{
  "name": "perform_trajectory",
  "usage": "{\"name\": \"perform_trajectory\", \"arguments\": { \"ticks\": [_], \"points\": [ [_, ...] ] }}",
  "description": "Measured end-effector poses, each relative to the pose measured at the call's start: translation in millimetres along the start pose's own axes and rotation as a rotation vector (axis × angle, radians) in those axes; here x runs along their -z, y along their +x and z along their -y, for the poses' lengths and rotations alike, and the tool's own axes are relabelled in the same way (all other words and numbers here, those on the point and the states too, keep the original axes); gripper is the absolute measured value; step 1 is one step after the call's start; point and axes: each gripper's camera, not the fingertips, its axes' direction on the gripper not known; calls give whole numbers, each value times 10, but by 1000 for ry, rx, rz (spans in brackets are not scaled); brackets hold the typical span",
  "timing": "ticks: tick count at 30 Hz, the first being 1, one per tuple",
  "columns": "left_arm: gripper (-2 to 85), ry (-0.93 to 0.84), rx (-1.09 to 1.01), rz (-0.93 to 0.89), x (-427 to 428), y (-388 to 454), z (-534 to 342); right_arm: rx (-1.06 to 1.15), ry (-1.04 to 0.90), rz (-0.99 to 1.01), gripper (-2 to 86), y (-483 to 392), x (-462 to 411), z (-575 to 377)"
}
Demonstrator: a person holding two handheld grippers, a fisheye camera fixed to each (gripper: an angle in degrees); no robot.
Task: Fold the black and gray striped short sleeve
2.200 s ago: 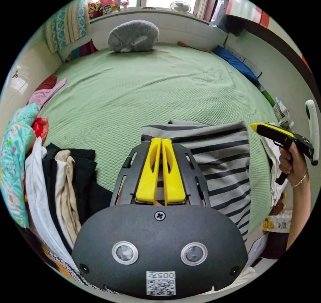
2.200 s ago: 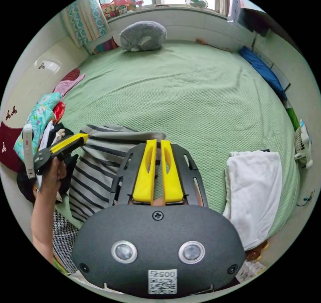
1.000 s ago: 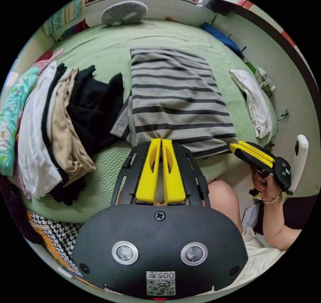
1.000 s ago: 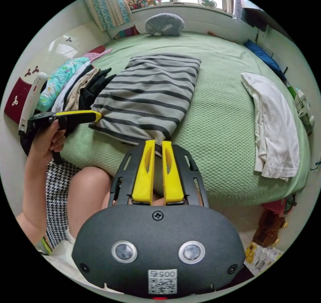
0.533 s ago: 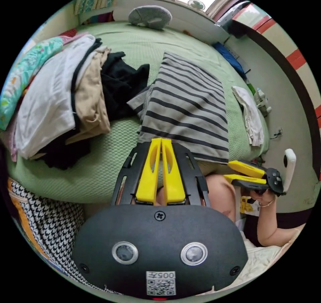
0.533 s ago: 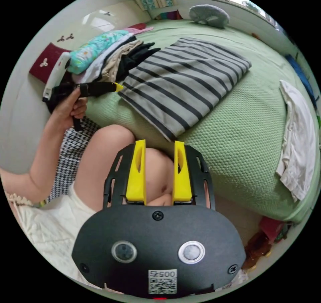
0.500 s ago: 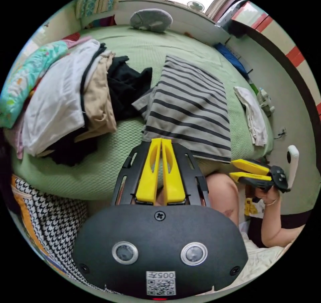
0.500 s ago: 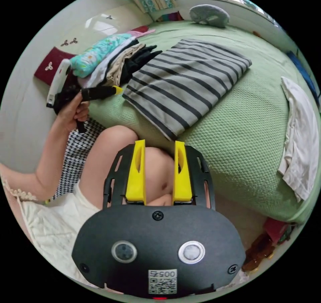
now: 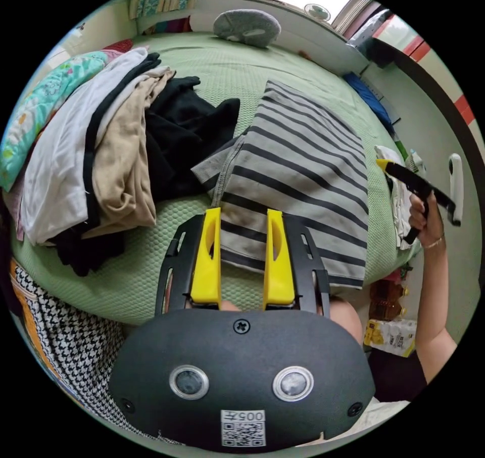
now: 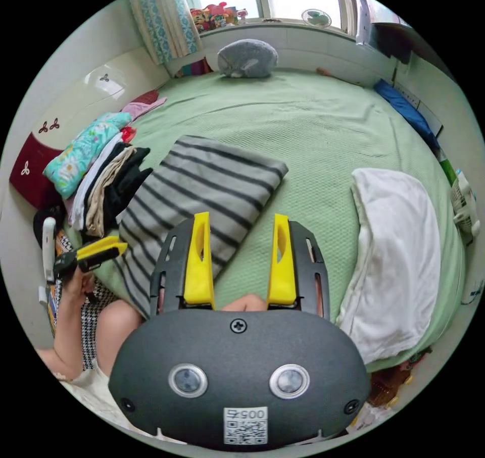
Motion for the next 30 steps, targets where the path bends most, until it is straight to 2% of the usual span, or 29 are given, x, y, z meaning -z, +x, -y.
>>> {"name": "perform_trajectory", "arguments": {
  "ticks": [4,7,10,13,15,18,21,24,30],
  "points": [
    [136,-18,3,45,-92,185,-26,-53,-45,14,145,179,-349,451],
    [133,-45,39,-6,-130,175,3,-62,-114,19,145,174,-610,604],
    [115,-62,55,-57,-132,195,31,1,-87,-55,141,-9,-647,594],
    [77,-48,59,-88,-116,322,-4,54,-54,-52,88,-189,-617,566],
    [64,-35,24,-38,-74,468,-46,58,-57,-73,52,-251,-608,575],
    [58,-29,-26,-12,49,728,-147,59,-57,-54,23,-279,-465,597],
    [55,-30,-103,-69,208,1027,-280,73,-7,-56,16,-288,-186,547],
    [54,-31,-193,-54,359,1407,-413,135,28,-124,14,-361,138,465],
    [52,-2,-293,-158,638,2147,-650,198,91,-265,13,-372,875,269]
  ]
}}
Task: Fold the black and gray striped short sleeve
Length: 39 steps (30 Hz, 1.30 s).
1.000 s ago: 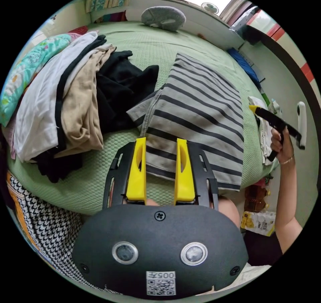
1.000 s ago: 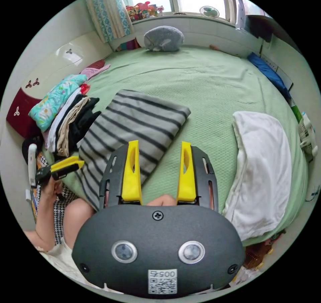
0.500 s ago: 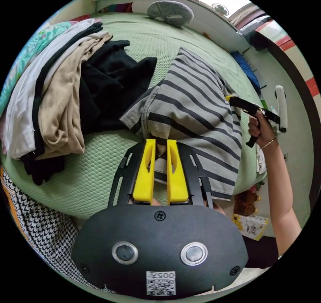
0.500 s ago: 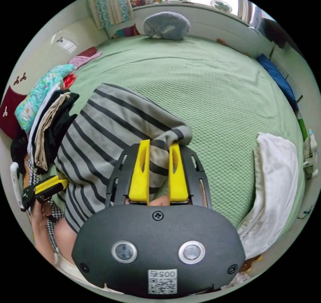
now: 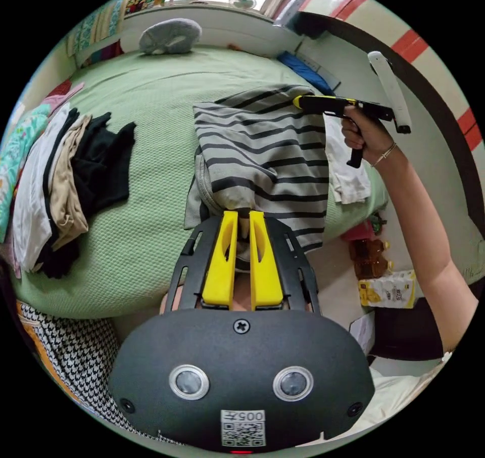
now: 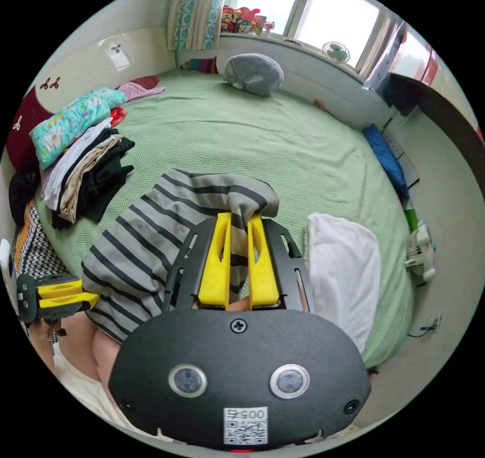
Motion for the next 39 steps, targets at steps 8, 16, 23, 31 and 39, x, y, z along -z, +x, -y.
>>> {"name": "perform_trajectory", "arguments": {
  "ticks": [8,16,23,31,39],
  "points": [
    [51,100,-147,-135,298,1281,212,-15,33,-156,13,778,885,-87],
    [49,154,-191,-200,-227,2339,710,-49,-84,-372,13,1659,761,59],
    [56,1,-95,-125,-1263,2479,865,-334,-170,-478,47,2404,-351,-143],
    [66,52,-83,-403,-1015,2217,566,-492,-83,-225,78,2825,-313,-424],
    [5,99,-70,-312,-767,2058,714,-353,-111,26,97,2555,21,-1090]
  ]
}}
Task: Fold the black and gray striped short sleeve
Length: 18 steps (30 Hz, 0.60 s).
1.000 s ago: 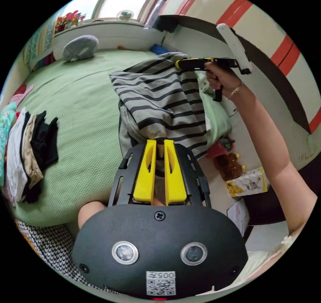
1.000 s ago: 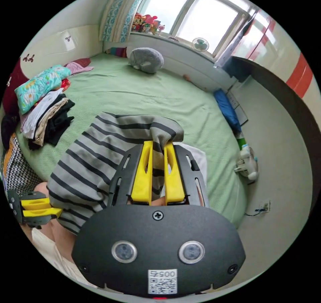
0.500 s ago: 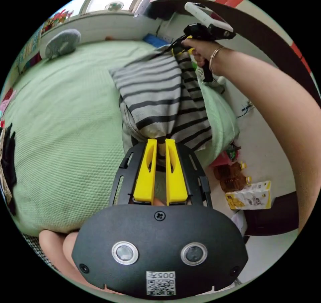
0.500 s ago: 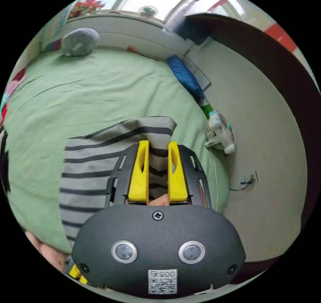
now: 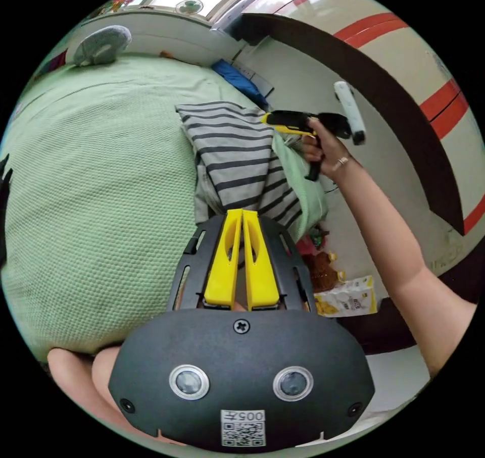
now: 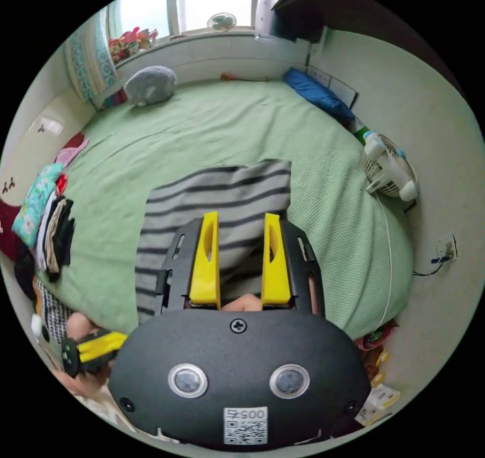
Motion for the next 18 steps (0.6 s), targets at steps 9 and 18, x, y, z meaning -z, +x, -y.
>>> {"name": "perform_trajectory", "arguments": {
  "ticks": [9,18],
  "points": [
    [-5,-5,-20,162,230,-71,-86,55,104,-79,43,-1072,-180,-122],
    [-5,27,-12,205,820,-595,-185,-244,-177,-165,-10,-1277,-1357,907]
  ]
}}
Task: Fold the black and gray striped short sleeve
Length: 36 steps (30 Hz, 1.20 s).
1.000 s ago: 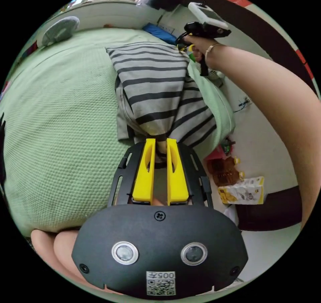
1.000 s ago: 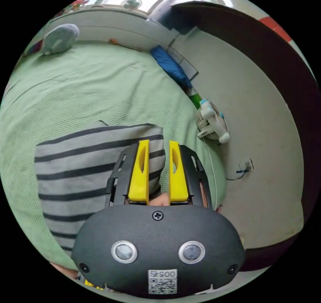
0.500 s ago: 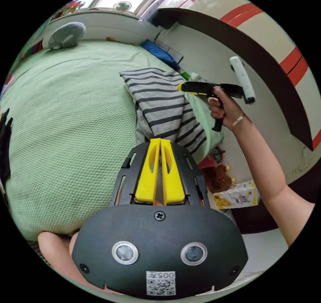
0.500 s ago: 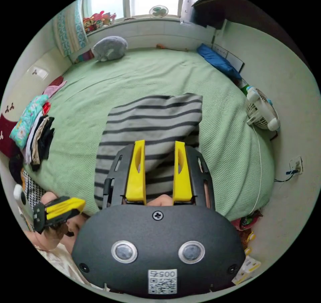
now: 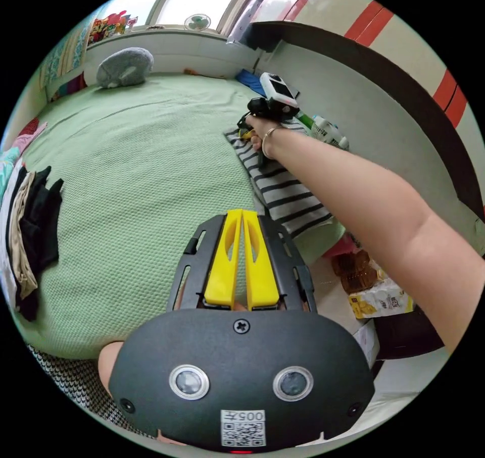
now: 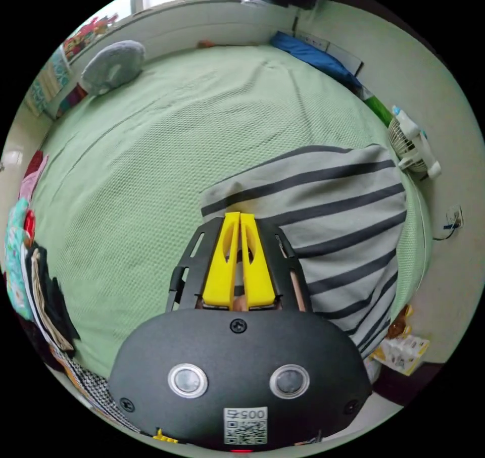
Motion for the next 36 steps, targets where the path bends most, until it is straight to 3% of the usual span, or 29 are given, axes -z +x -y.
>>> {"name": "perform_trajectory", "arguments": {
  "ticks": [6,9,14,17,22,30,36],
  "points": [
    [-7,24,77,24,349,-603,-70,89,154,-19,-13,-235,531,-380],
    [-7,56,113,123,607,-904,-163,204,311,151,-13,-445,1064,-1140],
    [-7,-53,208,314,904,-1568,-451,472,191,257,-13,-1309,1050,-2371],
    [-7,-90,222,378,1024,-1917,-718,530,173,197,-12,-1617,848,-2822],
    [-7,-263,252,431,868,-2373,-1053,491,60,176,-12,-1754,573,-3087],
    [-6,-257,210,514,903,-2500,-1162,388,108,196,-11,-1878,517,-3300],
    [-4,-259,266,386,1138,-2884,-1244,388,79,227,-13,-1944,576,-3329]
  ]
}}
